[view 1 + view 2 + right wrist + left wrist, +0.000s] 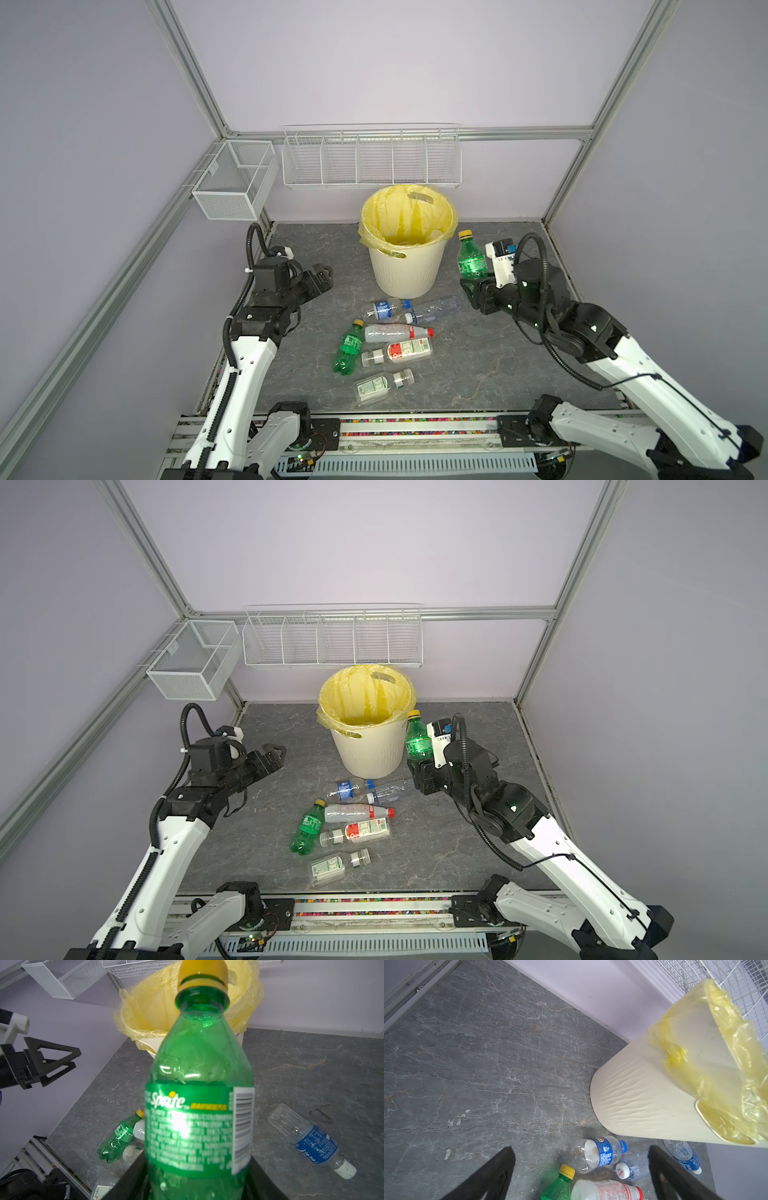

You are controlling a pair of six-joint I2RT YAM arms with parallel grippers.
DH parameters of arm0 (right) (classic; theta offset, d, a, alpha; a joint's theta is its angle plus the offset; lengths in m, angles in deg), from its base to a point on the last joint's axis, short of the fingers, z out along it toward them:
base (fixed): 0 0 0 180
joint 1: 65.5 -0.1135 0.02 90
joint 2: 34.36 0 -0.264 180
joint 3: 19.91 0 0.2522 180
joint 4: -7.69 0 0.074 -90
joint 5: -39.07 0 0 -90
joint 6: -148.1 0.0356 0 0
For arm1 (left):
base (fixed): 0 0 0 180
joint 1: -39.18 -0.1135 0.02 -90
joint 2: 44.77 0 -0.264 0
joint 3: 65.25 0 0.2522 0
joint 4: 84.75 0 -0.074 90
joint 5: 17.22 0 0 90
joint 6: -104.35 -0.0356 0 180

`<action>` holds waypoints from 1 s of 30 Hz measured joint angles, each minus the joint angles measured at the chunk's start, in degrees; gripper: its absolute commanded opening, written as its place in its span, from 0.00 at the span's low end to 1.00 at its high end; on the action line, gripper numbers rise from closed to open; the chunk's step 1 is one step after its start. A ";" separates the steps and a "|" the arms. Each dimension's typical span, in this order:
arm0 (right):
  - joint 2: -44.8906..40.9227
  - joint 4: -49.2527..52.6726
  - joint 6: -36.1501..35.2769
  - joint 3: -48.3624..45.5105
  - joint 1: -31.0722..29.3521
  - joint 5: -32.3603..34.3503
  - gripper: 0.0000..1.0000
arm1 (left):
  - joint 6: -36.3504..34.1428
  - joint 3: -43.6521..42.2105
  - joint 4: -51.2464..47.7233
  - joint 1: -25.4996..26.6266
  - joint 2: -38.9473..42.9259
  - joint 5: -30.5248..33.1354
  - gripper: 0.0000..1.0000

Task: Throw the plastic bottles in the bin
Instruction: 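Carry the Sprite bottle with the right gripper up over the bin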

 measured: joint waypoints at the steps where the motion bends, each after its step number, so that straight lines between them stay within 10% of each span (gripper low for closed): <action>1: 0.02 0.00 -0.02 0.00 0.00 0.28 0.53 | 0.00 0.00 0.00 0.00 0.00 0.28 1.00; 10: 14.45 -0.63 -2.51 14.51 0.83 0.07 0.54 | -0.02 0.00 -0.17 -0.02 0.02 0.68 1.00; 13: 26.21 0.85 -2.86 29.77 2.86 -0.81 0.61 | 0.00 0.00 -0.31 -0.02 -0.57 0.37 1.00; 15: 36.22 2.43 -2.93 43.54 4.76 -1.95 0.91 | 0.02 0.00 -0.50 -0.07 -1.16 0.13 1.00; 20: 57.37 11.13 -3.52 73.55 8.26 -5.79 0.88 | 0.00 0.00 -1.62 -0.07 -1.86 -0.33 1.00; 30: 31.56 3.04 -2.84 34.82 7.13 -10.23 0.88 | -0.85 0.44 -2.25 -0.24 -1.84 -0.31 1.00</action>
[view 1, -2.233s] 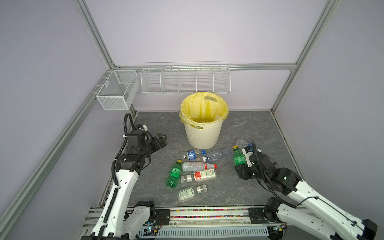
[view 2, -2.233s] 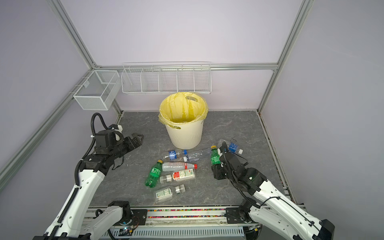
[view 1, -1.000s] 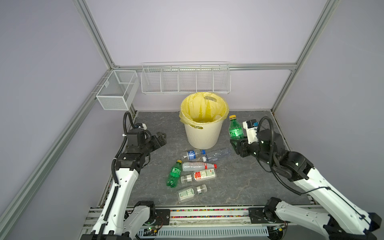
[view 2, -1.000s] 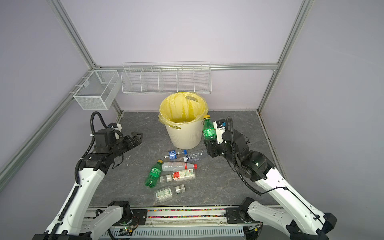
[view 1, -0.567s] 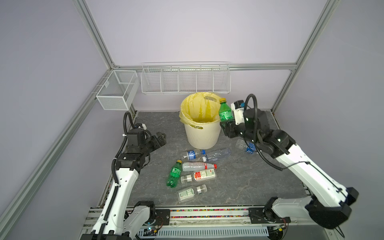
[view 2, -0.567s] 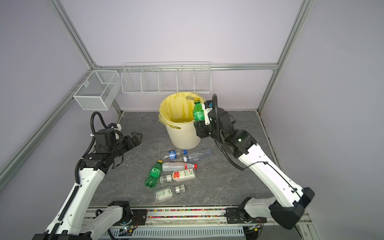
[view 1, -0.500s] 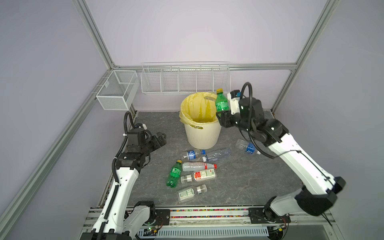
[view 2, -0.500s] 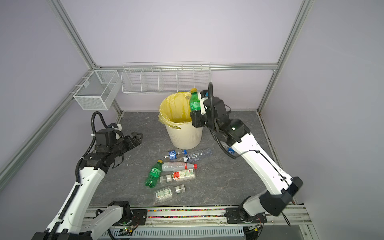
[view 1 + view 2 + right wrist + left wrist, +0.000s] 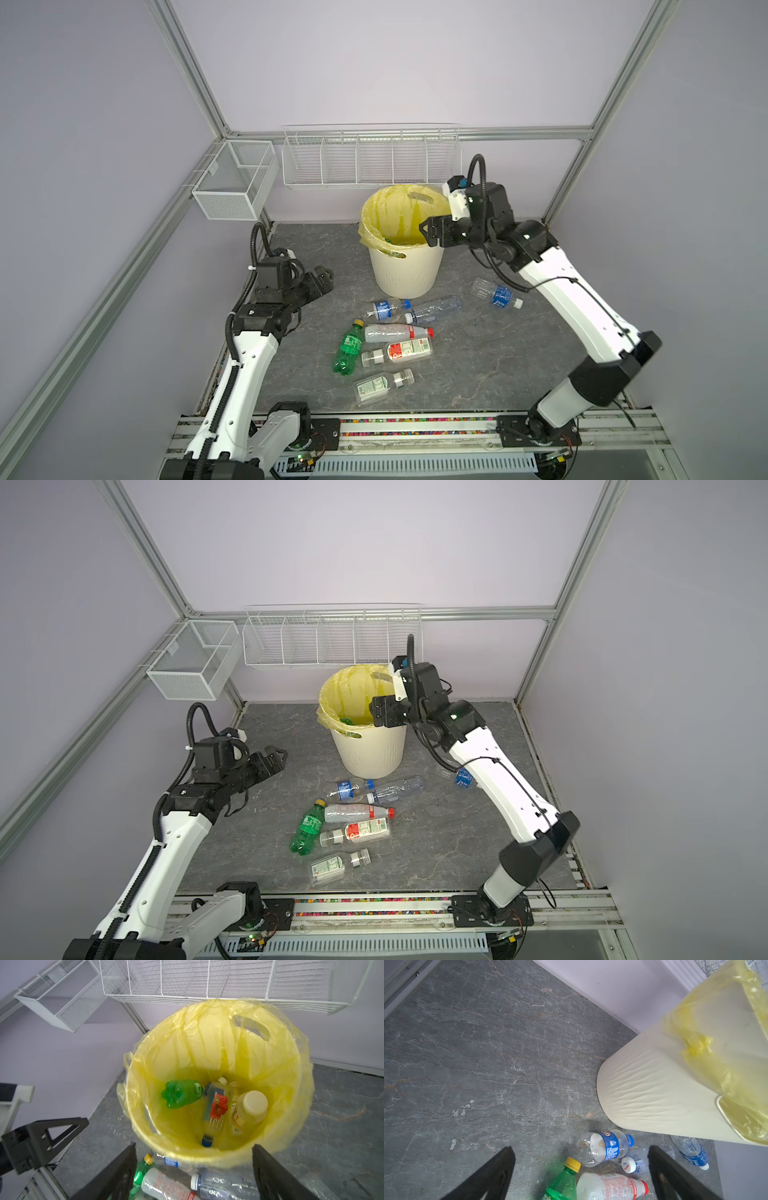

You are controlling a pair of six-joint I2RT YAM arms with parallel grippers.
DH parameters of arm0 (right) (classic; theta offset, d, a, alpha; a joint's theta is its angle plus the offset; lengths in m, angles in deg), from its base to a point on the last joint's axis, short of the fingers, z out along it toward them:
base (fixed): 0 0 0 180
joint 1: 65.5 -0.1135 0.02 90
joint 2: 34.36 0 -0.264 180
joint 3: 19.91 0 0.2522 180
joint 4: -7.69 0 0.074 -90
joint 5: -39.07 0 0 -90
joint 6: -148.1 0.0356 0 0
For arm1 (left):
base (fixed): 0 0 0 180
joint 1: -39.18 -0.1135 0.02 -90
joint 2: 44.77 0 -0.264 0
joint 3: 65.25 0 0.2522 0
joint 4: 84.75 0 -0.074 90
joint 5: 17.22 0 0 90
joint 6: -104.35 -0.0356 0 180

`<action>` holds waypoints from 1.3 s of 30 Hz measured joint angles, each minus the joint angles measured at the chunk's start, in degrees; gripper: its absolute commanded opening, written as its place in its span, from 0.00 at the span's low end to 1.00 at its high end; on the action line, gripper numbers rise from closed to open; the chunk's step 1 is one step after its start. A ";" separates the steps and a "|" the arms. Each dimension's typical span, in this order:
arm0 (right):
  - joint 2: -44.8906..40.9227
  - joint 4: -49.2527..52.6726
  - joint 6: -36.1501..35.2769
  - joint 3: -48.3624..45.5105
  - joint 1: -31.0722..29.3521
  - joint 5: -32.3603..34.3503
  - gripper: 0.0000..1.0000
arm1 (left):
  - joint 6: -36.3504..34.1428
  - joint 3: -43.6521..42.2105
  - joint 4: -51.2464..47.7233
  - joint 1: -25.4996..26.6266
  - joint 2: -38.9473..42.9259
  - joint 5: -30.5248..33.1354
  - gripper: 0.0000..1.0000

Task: Throw the plastic bottles in the bin
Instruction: 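Draw the right gripper back from the bin toward the remaining bottles, then lower the left gripper onto the green yellow-cap bottle while the right hovers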

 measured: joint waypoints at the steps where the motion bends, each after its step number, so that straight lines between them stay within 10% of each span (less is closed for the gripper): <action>1: -3.28 -1.55 0.13 -2.93 0.04 0.02 0.88 | -0.04 0.11 0.00 -0.02 0.00 0.02 1.00; 39: -25.27 -8.13 6.38 -40.85 0.07 1.57 0.88 | 4.28 -9.40 2.97 6.47 3.61 -7.87 1.00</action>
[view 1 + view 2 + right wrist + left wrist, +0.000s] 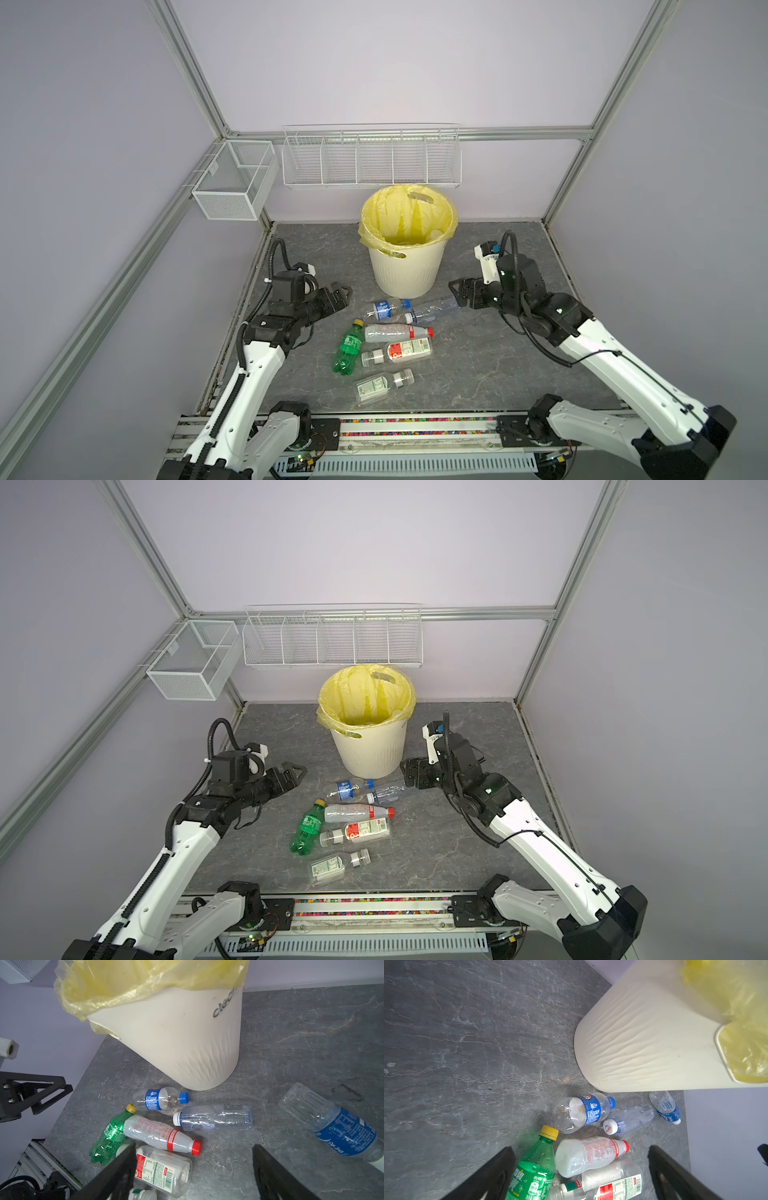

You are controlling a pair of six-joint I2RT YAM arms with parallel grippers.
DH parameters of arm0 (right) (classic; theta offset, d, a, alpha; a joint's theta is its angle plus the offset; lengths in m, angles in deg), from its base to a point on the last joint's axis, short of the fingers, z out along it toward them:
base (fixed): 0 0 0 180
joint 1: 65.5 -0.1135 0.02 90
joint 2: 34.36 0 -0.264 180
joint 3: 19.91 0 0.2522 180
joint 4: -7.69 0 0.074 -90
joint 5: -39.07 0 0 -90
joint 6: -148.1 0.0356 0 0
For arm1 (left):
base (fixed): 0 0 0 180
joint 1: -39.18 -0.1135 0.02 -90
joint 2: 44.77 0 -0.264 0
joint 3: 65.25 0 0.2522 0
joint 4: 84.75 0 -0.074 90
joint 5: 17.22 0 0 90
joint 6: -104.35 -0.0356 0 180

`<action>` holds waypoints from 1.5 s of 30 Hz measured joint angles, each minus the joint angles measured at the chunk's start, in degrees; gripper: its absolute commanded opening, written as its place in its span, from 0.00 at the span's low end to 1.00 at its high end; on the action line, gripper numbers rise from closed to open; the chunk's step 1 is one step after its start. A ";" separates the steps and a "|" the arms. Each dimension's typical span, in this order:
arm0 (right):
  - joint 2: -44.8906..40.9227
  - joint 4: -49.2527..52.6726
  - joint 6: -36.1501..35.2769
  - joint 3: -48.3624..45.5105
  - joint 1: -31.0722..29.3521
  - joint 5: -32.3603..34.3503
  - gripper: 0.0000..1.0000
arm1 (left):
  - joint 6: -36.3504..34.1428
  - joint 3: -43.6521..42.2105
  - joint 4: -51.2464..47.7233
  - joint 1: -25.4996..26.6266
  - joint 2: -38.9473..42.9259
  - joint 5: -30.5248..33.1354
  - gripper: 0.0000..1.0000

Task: Throw the plastic bottles in the bin
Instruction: 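Lower the left gripper onto the green yellow-cap bottle while the right hovers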

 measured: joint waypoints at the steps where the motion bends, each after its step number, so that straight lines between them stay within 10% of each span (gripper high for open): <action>1: -0.20 0.02 0.26 -0.52 0.00 0.00 0.88 | 0.31 -0.63 0.17 0.52 0.28 0.17 1.00; 45: -3.91 0.33 5.75 -8.96 0.00 1.40 0.88 | 1.77 -11.78 0.55 14.14 -0.42 8.55 0.88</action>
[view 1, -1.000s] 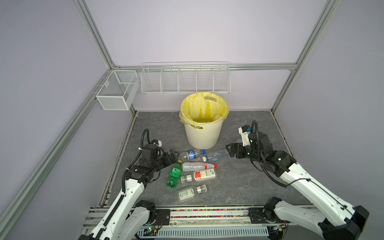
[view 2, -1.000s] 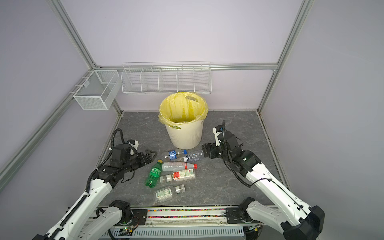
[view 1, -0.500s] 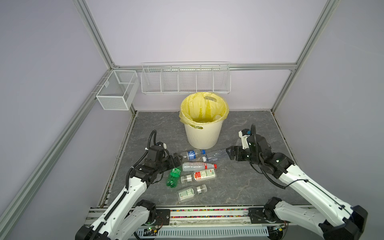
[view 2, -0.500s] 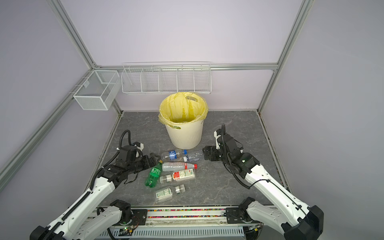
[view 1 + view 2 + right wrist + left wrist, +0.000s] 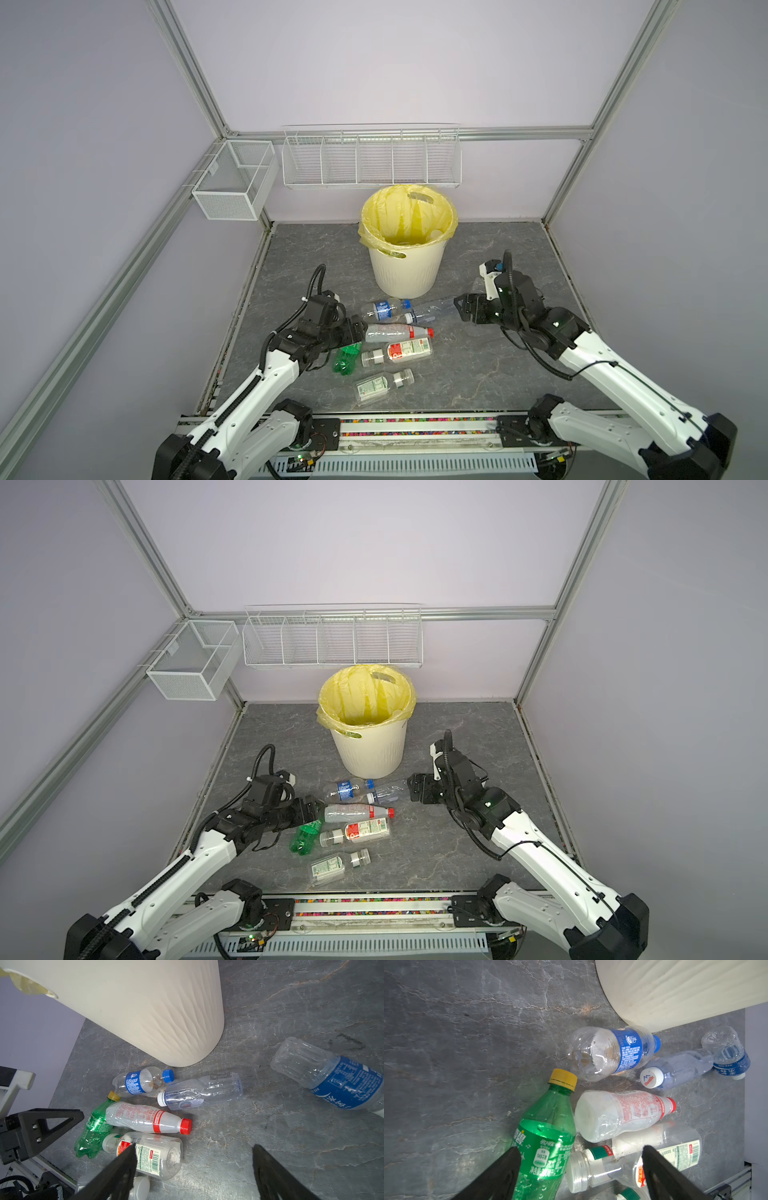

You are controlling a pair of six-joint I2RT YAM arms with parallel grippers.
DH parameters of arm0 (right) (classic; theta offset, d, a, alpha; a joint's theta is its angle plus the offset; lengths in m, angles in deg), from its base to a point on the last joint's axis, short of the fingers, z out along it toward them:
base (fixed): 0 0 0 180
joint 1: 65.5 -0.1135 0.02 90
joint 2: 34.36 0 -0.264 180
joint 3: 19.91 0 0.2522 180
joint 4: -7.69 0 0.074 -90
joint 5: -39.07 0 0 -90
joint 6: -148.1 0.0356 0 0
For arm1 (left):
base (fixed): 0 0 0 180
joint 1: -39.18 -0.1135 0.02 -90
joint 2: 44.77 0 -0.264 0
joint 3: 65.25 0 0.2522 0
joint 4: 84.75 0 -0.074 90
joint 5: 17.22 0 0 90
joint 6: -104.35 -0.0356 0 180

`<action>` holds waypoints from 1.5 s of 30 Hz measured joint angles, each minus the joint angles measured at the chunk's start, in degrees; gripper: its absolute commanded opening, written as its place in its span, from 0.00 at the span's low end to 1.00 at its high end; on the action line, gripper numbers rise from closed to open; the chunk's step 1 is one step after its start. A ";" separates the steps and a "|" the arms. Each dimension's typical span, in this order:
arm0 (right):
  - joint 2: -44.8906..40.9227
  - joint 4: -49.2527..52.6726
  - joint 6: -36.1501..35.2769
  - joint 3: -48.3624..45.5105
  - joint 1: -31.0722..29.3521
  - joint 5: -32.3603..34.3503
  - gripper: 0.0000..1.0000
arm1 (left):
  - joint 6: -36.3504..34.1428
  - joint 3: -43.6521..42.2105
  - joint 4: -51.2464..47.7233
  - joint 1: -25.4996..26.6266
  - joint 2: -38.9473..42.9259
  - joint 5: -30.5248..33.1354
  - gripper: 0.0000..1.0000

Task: Throw the plastic bottles in the bin
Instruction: 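Lower the left gripper onto the green yellow-cap bottle while the right hovers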

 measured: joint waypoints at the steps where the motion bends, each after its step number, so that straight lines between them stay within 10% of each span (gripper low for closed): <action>1: 0.00 0.15 0.00 -0.02 0.00 0.09 0.88 | 0.00 -0.09 0.07 0.07 -0.33 0.00 0.88; 45: 1.16 0.15 1.14 -0.96 -0.02 -1.27 0.88 | 3.72 -8.68 10.14 0.81 -9.16 6.27 0.74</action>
